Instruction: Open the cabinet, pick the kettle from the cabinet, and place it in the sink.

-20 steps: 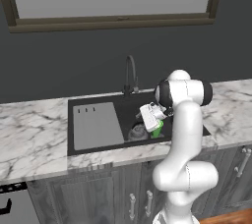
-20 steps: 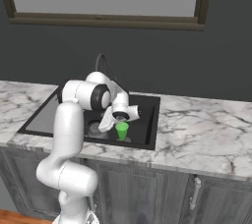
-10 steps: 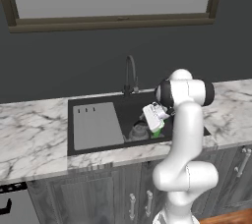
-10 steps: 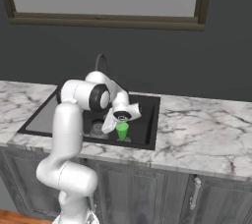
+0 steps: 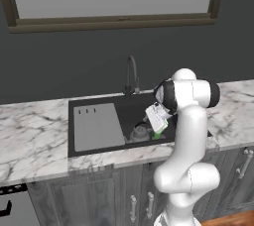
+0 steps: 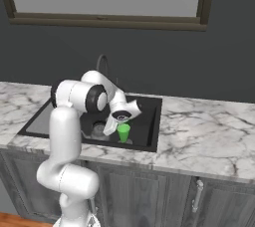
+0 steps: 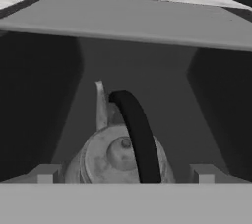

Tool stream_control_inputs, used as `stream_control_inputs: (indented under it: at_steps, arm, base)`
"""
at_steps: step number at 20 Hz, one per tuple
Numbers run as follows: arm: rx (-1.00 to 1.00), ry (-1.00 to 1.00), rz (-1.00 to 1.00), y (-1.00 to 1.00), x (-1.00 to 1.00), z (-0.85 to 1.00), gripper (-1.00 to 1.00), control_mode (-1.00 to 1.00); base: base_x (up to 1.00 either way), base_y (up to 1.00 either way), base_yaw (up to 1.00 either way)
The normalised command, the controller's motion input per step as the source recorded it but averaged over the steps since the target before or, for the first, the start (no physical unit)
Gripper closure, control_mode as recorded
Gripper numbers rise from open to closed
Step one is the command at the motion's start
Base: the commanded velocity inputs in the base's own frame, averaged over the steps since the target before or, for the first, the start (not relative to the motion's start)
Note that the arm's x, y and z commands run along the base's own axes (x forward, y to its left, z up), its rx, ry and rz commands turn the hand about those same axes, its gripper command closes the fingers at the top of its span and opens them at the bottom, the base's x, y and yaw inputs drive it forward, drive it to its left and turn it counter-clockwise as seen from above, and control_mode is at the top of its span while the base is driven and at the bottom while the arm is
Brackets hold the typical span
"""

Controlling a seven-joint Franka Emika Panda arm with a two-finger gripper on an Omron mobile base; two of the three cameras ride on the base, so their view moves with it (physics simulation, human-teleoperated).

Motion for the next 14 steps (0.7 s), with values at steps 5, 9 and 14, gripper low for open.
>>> stream_control_inputs:
  at_steps: [5, 9, 14]
  arm:
    - [-0.03, 0.07, 0.0, -0.16, -0.23, 0.21, -1.0, -1.0]
    - [-0.01, 0.07, 0.0, -0.17, -0.21, 0.28, -1.0, -1.0]
    - [0.0, 0.05, 0.0, -0.17, -0.22, 0.32, -1.0, -1.0]
  base:
    - [0.0, 0.0, 0.0]
    - [0.0, 0.0, 0.0]
    - [0.0, 0.0, 0.0]
